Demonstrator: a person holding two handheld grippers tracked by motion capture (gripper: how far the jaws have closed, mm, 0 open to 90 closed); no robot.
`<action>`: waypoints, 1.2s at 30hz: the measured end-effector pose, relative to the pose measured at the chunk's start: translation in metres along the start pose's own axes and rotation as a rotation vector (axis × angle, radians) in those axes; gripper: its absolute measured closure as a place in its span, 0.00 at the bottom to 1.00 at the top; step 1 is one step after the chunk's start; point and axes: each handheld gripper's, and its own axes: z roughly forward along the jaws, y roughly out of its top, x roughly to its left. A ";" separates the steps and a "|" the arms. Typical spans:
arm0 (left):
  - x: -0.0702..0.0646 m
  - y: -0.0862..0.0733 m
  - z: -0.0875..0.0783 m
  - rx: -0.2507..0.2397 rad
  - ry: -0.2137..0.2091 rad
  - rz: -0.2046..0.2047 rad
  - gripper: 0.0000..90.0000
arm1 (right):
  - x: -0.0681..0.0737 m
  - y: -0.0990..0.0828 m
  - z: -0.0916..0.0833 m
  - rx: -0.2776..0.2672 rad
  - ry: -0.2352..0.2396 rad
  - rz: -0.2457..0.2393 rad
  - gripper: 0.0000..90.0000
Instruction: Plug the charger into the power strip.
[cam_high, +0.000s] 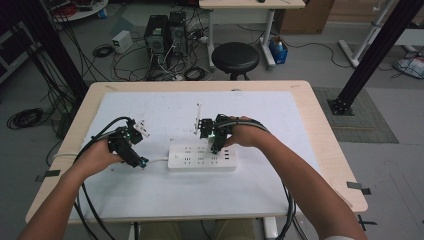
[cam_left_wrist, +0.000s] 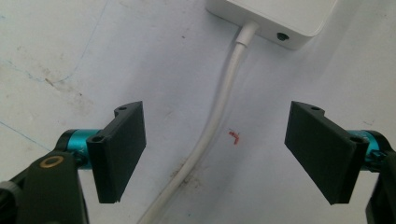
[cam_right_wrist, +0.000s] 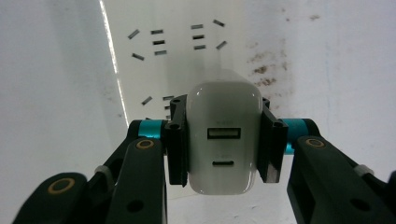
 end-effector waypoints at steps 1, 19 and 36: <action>0.001 0.000 0.000 0.003 0.001 0.002 0.23 | 0.002 0.002 0.001 0.014 -0.001 -0.024 0.69; -0.001 -0.002 0.003 0.001 0.004 0.004 0.23 | 0.004 0.012 0.012 0.094 -0.008 -0.092 0.69; -0.002 0.000 0.008 0.005 -0.007 -0.004 0.23 | 0.000 0.014 0.017 0.089 0.018 -0.052 0.69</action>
